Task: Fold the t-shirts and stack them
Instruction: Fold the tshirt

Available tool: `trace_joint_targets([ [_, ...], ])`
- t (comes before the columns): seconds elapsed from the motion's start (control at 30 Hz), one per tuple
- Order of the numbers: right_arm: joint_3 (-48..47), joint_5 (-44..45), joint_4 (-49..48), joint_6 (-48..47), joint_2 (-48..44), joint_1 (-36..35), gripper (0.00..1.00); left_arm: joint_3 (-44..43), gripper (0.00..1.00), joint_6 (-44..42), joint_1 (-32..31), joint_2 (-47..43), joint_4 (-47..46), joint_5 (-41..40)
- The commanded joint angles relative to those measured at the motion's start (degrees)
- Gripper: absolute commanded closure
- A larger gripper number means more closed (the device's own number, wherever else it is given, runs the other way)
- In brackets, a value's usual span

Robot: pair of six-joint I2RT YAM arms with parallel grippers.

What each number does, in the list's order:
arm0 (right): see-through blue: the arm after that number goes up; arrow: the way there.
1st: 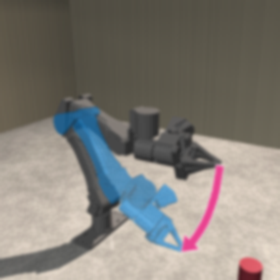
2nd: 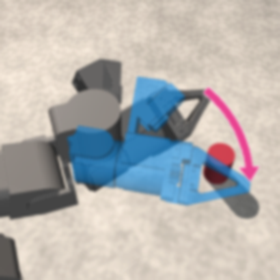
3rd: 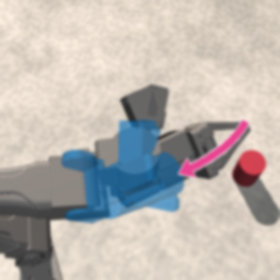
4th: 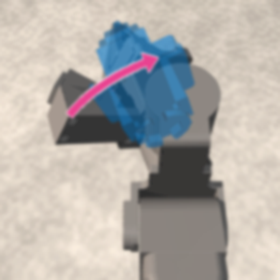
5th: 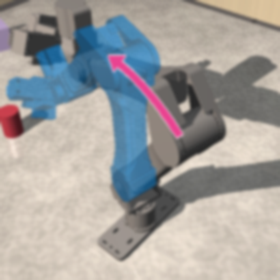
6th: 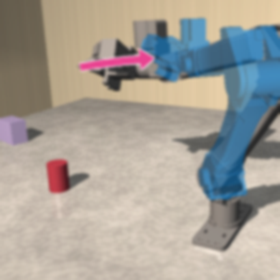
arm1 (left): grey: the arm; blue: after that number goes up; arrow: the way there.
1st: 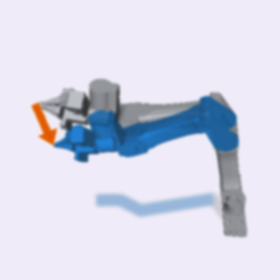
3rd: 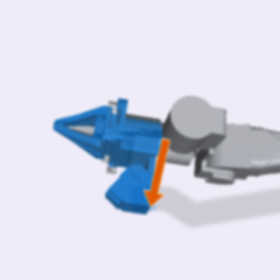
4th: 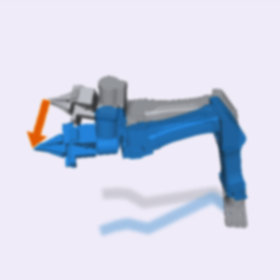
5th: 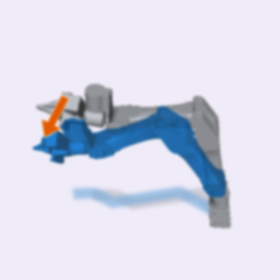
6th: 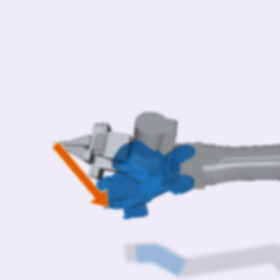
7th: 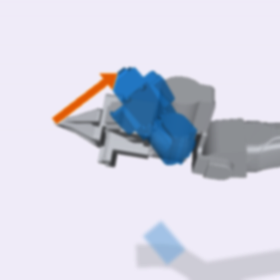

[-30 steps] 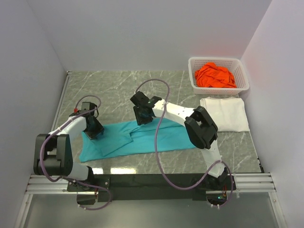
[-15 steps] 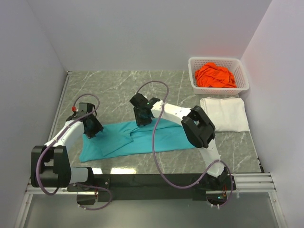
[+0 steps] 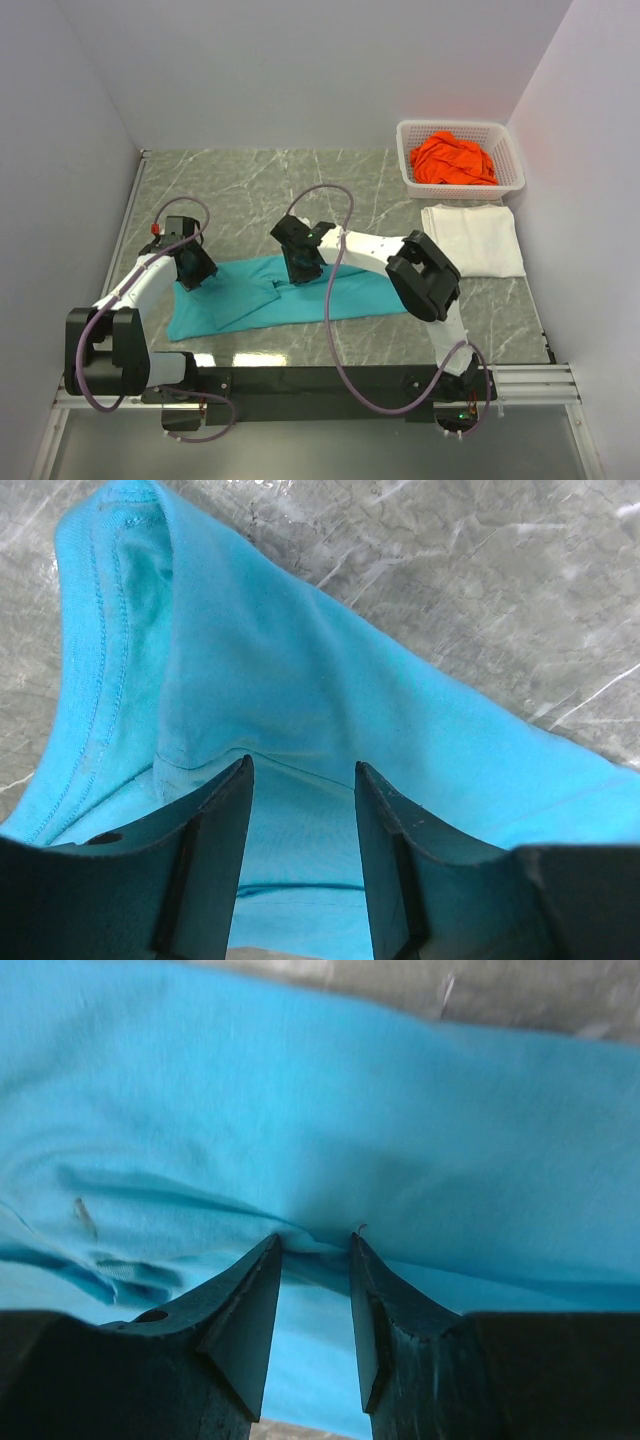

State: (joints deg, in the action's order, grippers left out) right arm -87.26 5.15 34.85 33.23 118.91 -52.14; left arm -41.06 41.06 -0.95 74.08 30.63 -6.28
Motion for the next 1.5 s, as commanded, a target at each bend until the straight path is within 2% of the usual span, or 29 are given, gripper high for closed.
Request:
trace_joint_targets([
  [0.0,2.4,1.6,1.1,1.8,-4.5,-0.9,0.59,-0.5,0.49,-1.2,0.1,-1.1,-1.3,0.7],
  [0.47,10.8,2.7,0.2,1.0,-12.3,0.0,0.59,-0.5,0.49,-1.9,-0.5,-1.0,-2.1,2.0],
  [0.63,13.5,5.1,-0.7,-1.1,-16.9,4.8,0.59,-0.4,0.49,-1.5,-0.6,-1.2,-2.0,1.5],
  [0.73,16.0,4.3,-1.9,-2.2,-18.6,10.6,0.59,-0.6,0.49,-1.2,-0.6,-0.8,-1.4,0.9],
  [0.87,18.8,2.5,-2.9,-4.4,-19.4,14.2,0.59,-0.5,0.49,-0.1,-0.6,-1.7,-0.9,0.0],
  [1.03,21.9,2.5,-3.6,-8.4,-19.4,13.9,0.58,0.2,0.48,3.8,-0.6,-4.5,0.4,-4.4],
  [1.2,23.3,1.7,-3.5,-11.2,-18.5,13.9,0.57,2.1,0.47,7.8,-0.6,-4.5,-0.8,-1.7],
  [1.33,23.8,1.5,-2.8,-12.8,-17.8,13.9,0.57,3.8,0.47,10.1,-0.4,-2.3,-2.5,-2.6],
  [1.47,23.6,-0.1,0.2,-14.1,-16.3,13.6,0.57,2.0,0.47,10.7,0.2,5.3,-3.7,-2.9],
])
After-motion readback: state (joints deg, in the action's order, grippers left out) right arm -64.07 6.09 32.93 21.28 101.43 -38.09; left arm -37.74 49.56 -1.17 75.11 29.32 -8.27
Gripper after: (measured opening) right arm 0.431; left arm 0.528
